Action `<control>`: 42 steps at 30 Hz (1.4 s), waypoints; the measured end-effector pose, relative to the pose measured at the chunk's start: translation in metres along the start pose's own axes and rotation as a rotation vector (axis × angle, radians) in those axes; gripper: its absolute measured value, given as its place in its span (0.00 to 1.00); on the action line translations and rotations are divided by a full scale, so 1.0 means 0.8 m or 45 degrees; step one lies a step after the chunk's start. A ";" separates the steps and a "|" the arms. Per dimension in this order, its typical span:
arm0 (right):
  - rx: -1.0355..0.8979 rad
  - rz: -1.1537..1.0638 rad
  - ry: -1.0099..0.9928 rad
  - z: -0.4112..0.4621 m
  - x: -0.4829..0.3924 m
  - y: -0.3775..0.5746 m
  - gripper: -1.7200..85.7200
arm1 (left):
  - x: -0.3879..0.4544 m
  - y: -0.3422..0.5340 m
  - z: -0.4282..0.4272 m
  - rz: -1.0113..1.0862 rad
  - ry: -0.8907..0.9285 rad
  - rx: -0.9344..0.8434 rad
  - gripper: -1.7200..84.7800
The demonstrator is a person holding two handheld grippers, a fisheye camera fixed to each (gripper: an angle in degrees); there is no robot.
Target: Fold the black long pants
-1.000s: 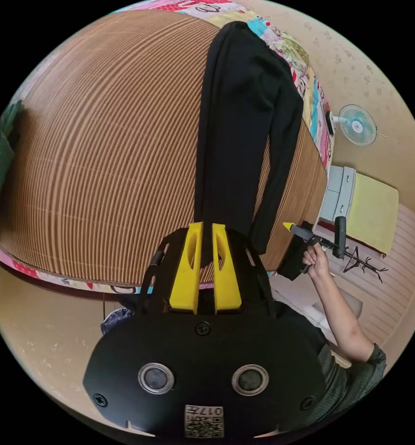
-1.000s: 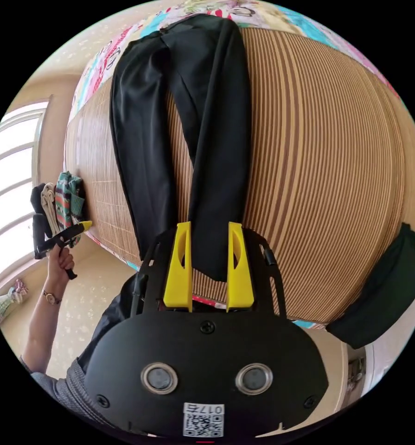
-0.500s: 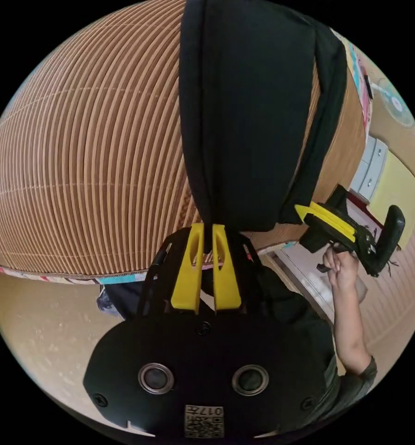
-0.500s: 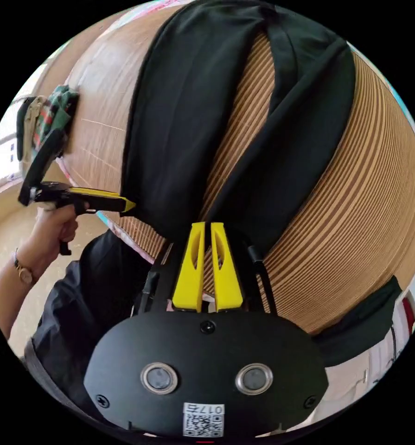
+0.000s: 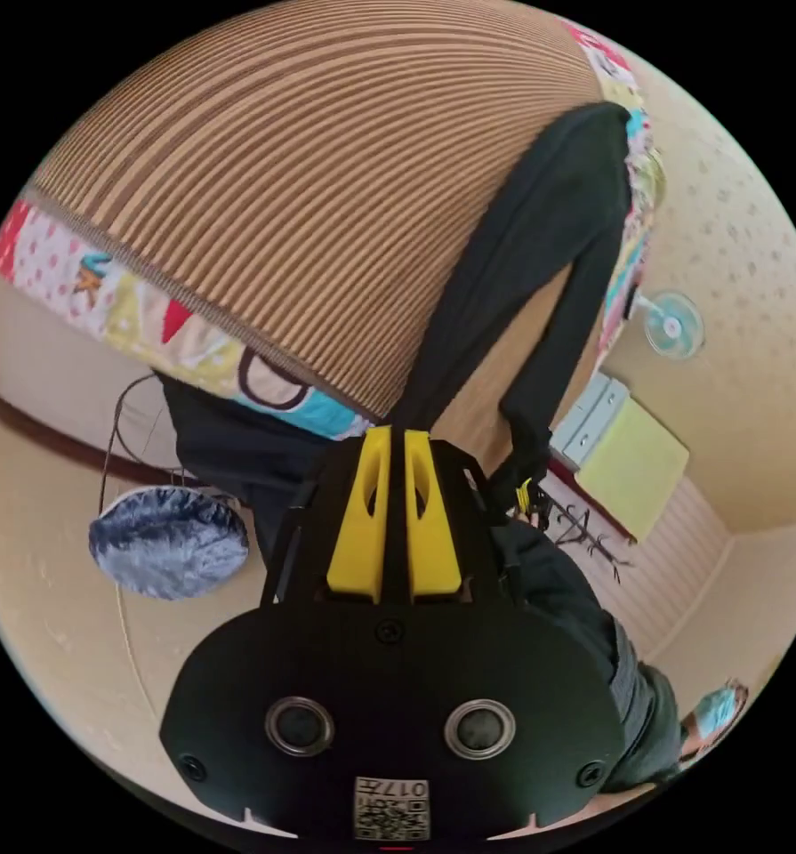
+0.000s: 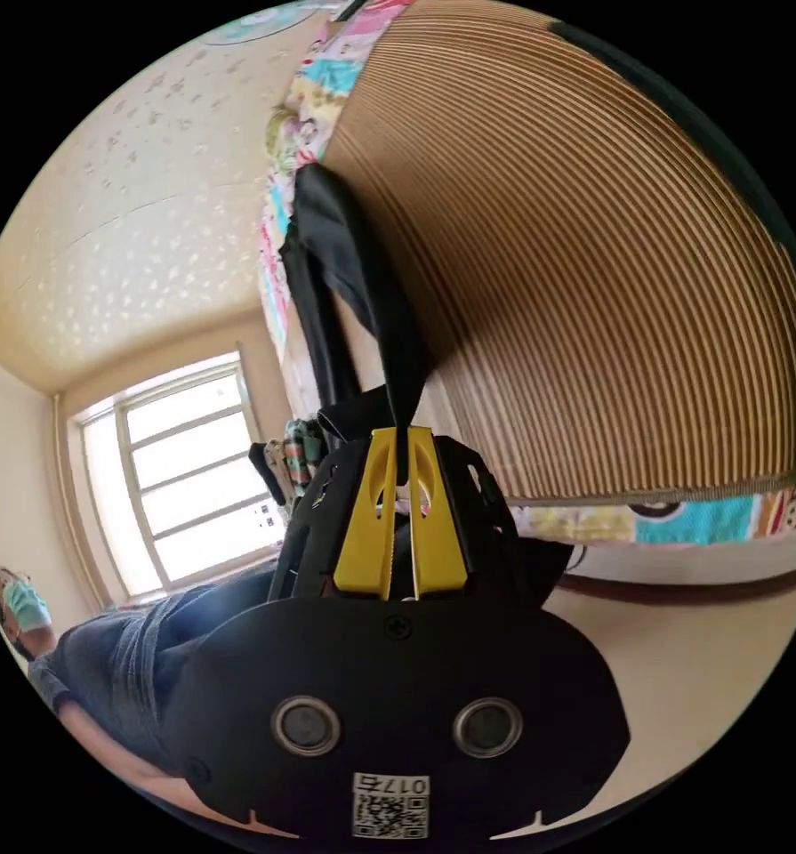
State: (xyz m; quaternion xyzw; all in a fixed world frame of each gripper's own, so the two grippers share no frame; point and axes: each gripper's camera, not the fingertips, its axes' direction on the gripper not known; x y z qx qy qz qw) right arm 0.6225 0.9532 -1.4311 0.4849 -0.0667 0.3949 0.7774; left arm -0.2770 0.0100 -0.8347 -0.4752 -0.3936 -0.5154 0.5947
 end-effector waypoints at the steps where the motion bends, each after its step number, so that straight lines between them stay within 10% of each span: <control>1: -0.043 0.090 0.050 0.004 0.017 0.004 0.05 | -0.005 0.003 -0.001 -0.053 -0.017 0.015 0.06; 9: -0.186 -0.128 0.106 0.004 -0.029 0.024 0.05 | -0.029 0.094 -0.071 -0.267 0.233 0.702 0.09; 21: -0.776 -1.152 0.087 0.096 -0.248 0.060 0.05 | 0.320 0.103 0.085 1.000 -0.148 -0.154 0.15; 27: -0.839 -1.314 0.120 0.155 -0.300 0.094 0.05 | 0.358 0.115 0.183 1.019 -0.771 -0.277 0.12; 34: -1.061 -1.113 0.265 0.169 -0.257 0.088 0.06 | 0.297 0.127 0.199 0.960 -0.541 -0.273 0.03; 42: -0.680 -0.774 0.365 0.084 -0.259 -0.105 0.14 | 0.226 0.116 0.173 0.751 -0.231 -0.150 0.02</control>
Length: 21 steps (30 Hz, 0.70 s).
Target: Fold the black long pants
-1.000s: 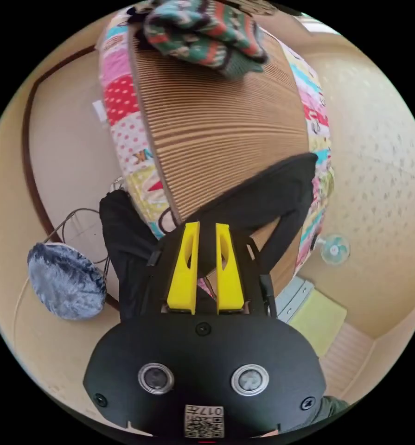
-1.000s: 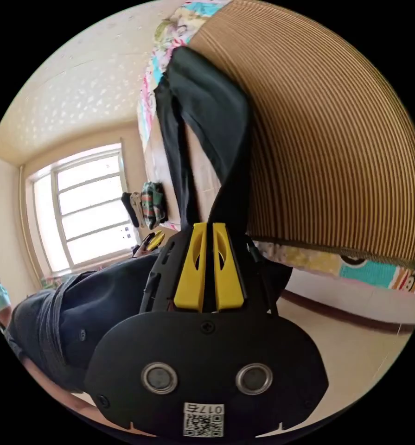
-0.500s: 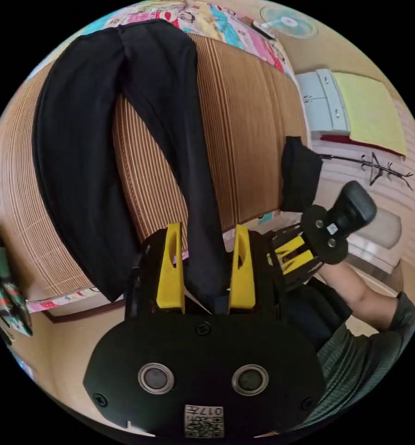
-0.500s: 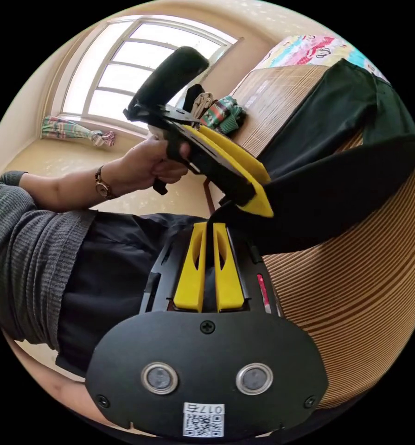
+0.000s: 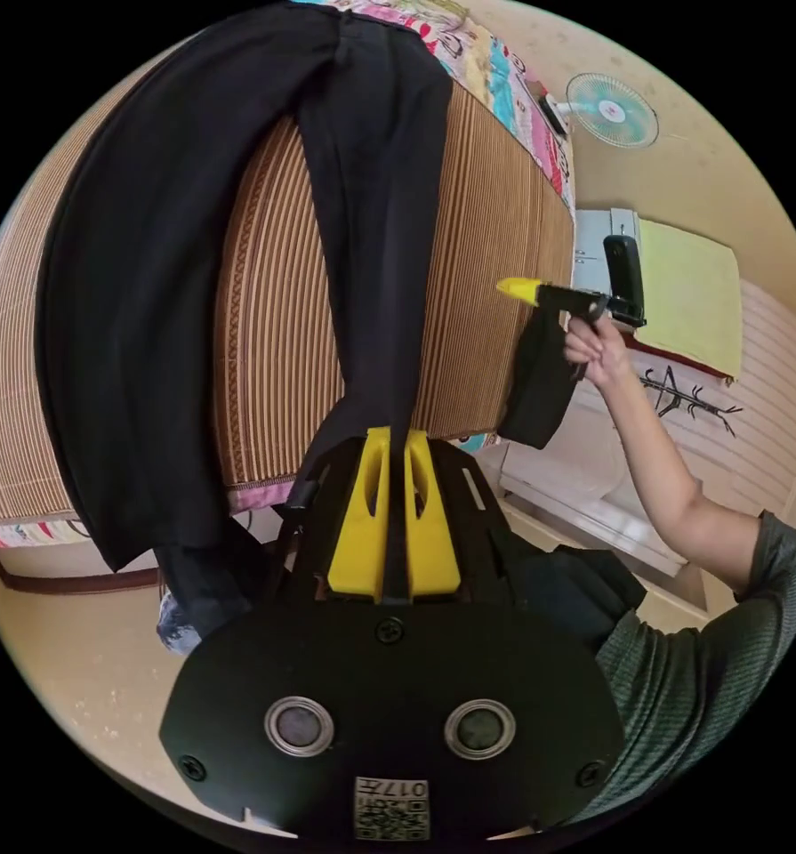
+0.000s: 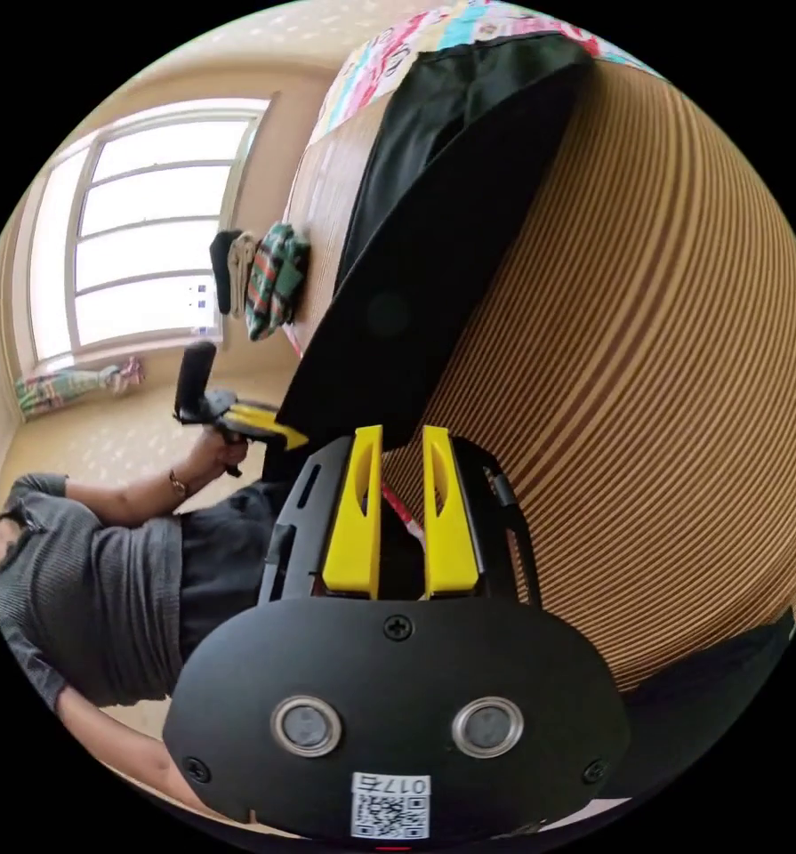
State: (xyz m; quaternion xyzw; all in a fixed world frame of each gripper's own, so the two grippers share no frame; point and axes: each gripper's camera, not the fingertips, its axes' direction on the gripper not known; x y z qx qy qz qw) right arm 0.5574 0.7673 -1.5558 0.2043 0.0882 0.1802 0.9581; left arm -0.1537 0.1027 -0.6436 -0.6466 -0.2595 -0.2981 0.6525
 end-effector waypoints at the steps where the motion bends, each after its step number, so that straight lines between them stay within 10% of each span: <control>1: 0.111 0.057 0.032 -0.031 0.013 -0.032 0.16 | -0.005 0.002 0.000 -0.018 0.024 0.013 0.02; 13: 0.725 0.639 0.032 -0.069 0.085 -0.315 0.13 | -0.064 0.004 -0.016 -0.207 0.315 0.149 0.02; 21: 0.998 0.119 0.595 -0.023 -0.203 -0.395 0.07 | -0.154 0.088 -0.069 -0.595 0.797 0.549 0.02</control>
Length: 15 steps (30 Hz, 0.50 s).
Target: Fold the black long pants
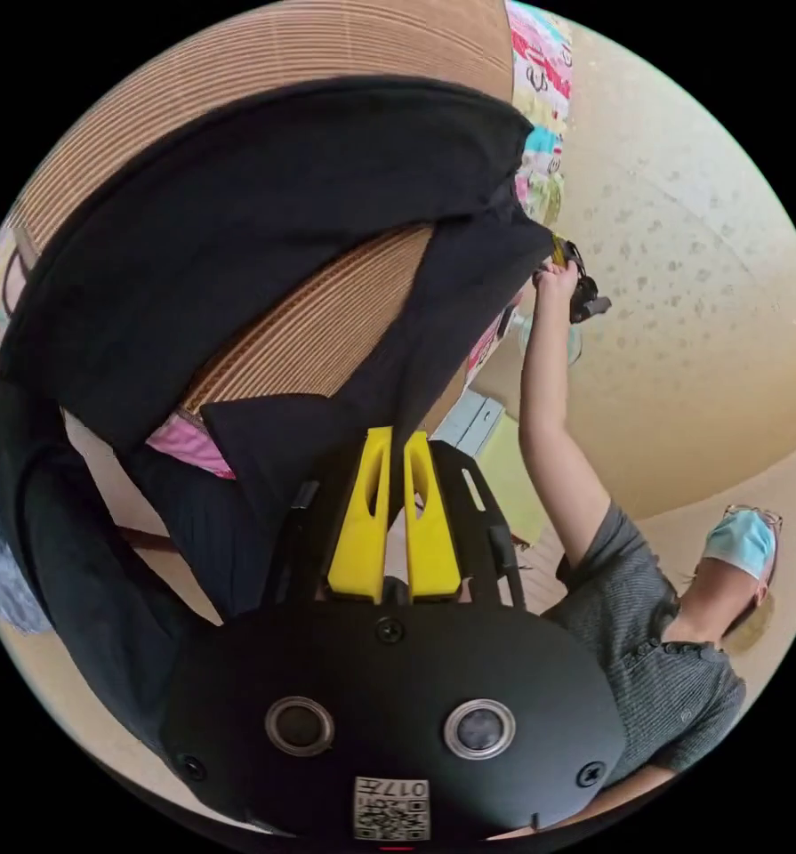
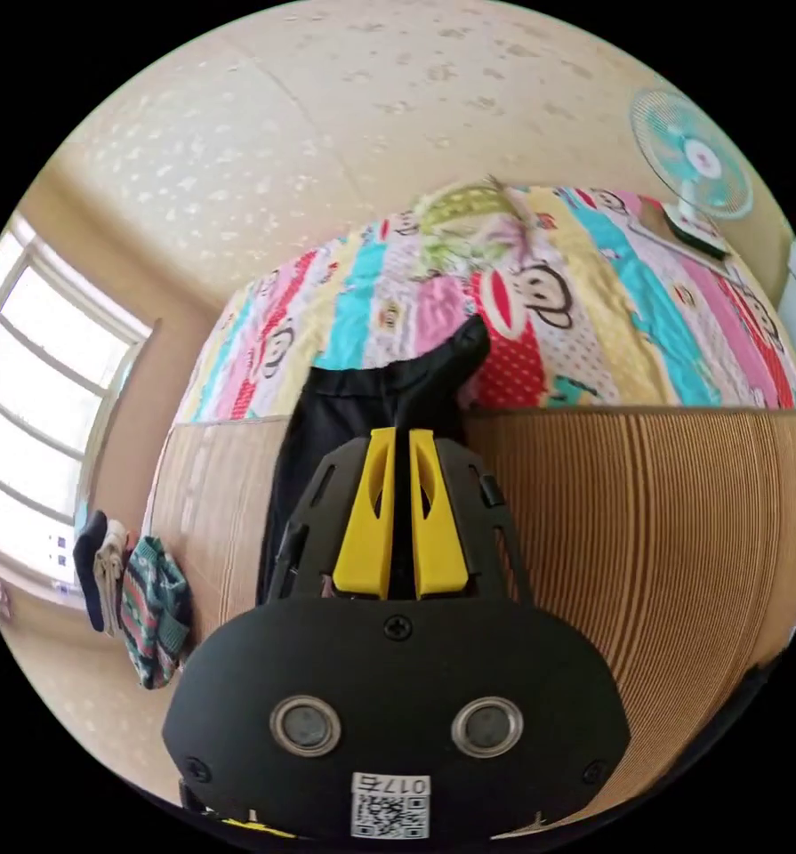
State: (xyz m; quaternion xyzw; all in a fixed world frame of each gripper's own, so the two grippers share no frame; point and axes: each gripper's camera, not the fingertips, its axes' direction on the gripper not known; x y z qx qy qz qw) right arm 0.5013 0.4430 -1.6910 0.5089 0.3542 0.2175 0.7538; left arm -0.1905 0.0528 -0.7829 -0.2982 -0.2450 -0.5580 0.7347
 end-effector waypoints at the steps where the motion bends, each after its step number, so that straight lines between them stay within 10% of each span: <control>1: -0.045 -0.052 -0.120 0.012 -0.041 -0.010 0.08 | -0.002 0.000 -0.011 -0.010 -0.020 0.041 0.02; 6: -0.285 -0.171 -0.566 0.075 -0.114 -0.018 0.12 | -0.033 -0.026 -0.072 -0.092 -0.343 0.265 0.04; 15: -0.742 -0.294 -0.486 0.096 -0.009 0.237 0.14 | -0.050 -0.083 -0.050 0.101 -0.842 0.032 0.05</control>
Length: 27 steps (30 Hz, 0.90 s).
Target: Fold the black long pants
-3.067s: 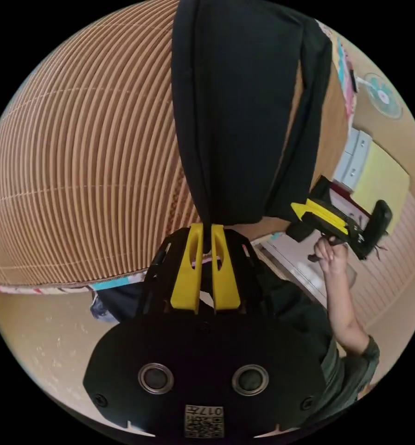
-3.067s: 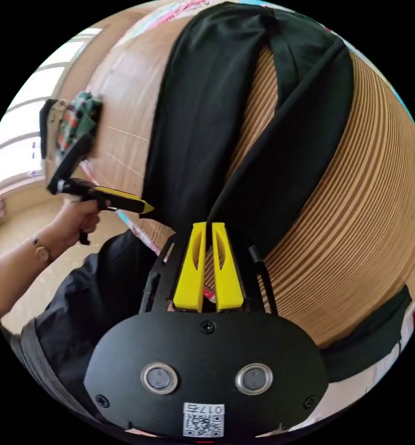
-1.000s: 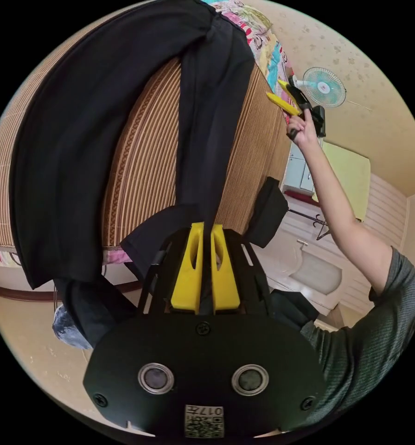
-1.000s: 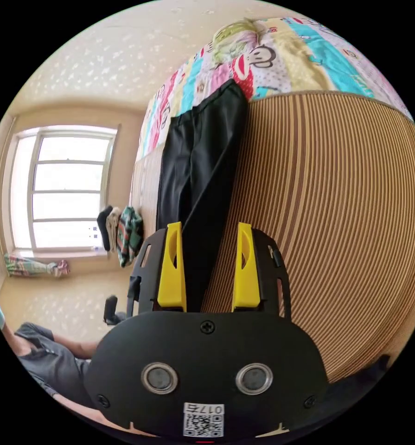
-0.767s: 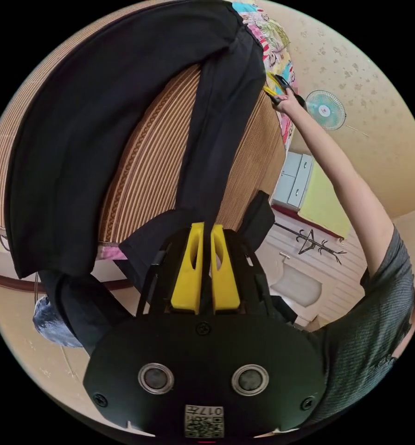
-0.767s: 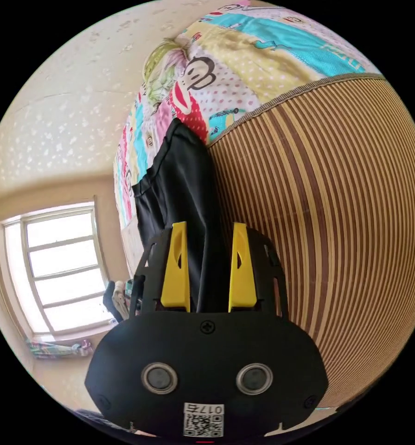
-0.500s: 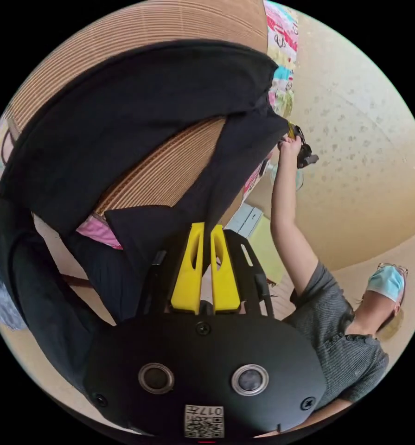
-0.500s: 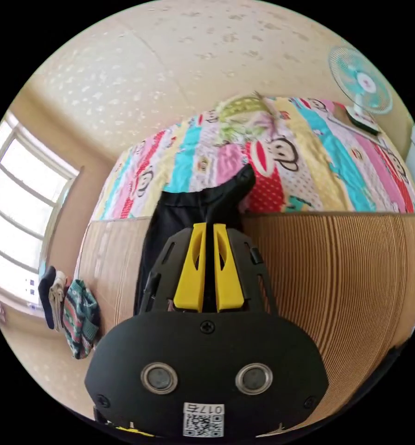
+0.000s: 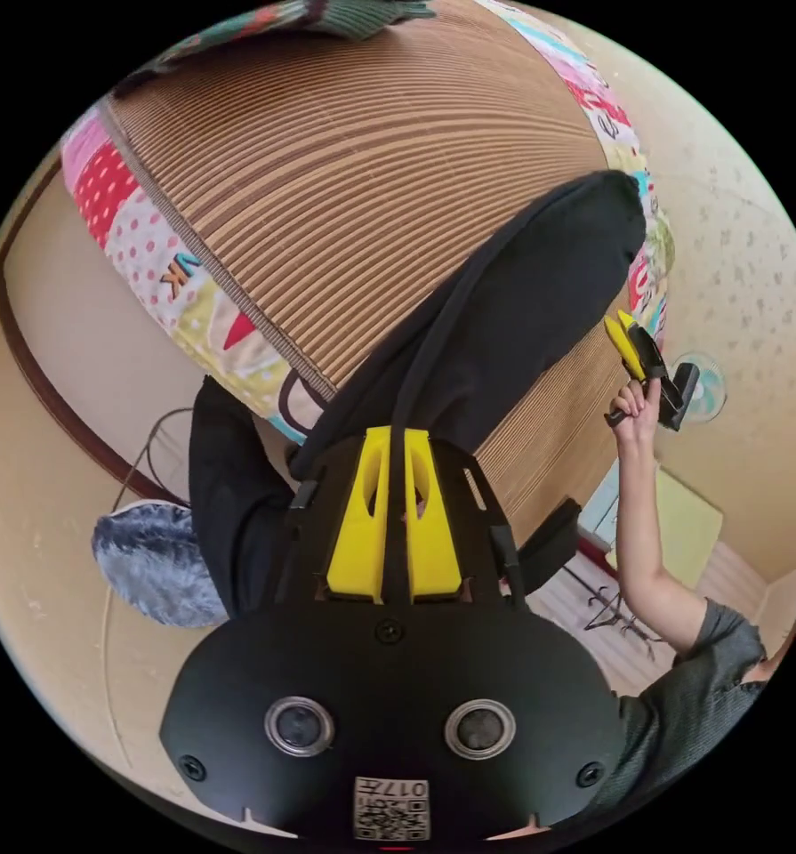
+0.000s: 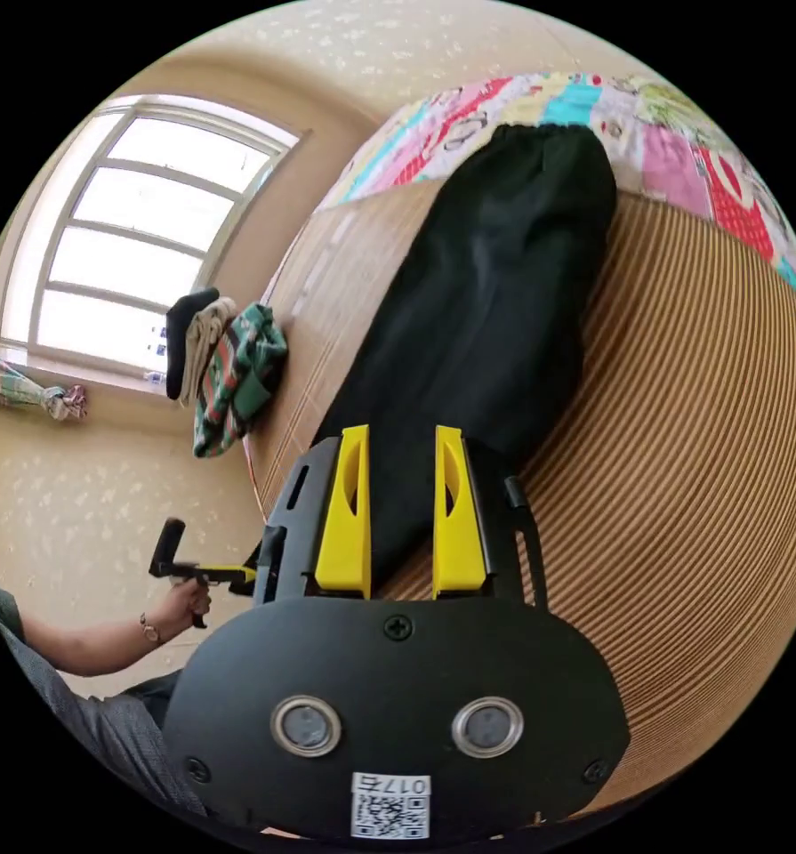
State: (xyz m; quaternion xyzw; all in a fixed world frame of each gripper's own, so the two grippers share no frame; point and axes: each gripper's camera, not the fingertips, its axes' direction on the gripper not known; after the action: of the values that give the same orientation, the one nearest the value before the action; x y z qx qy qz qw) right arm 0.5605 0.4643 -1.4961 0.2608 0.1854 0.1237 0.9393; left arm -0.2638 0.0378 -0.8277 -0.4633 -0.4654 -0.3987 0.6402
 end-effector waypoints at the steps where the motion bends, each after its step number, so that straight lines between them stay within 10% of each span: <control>1: -0.081 0.077 -0.068 0.022 0.015 0.044 0.14 | 0.003 -0.001 0.003 0.035 -0.041 -0.023 0.05; 9: -0.229 0.355 -0.441 0.105 -0.006 0.216 0.13 | 0.030 -0.009 -0.001 0.292 -0.182 -0.190 0.04; 14: -0.489 0.335 -0.230 0.180 -0.049 0.218 0.12 | 0.022 -0.025 -0.008 0.347 -0.170 -0.323 0.04; 27: -0.126 0.608 -0.165 0.161 -0.061 0.216 0.12 | -0.012 -0.079 -0.031 0.487 -0.107 -0.575 0.04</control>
State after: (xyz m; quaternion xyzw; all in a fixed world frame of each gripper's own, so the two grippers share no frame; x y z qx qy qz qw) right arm 0.5467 0.5352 -1.2871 0.2584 0.0518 0.3340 0.9050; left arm -0.3203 -0.0015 -0.8263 -0.6894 -0.2952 -0.3447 0.5646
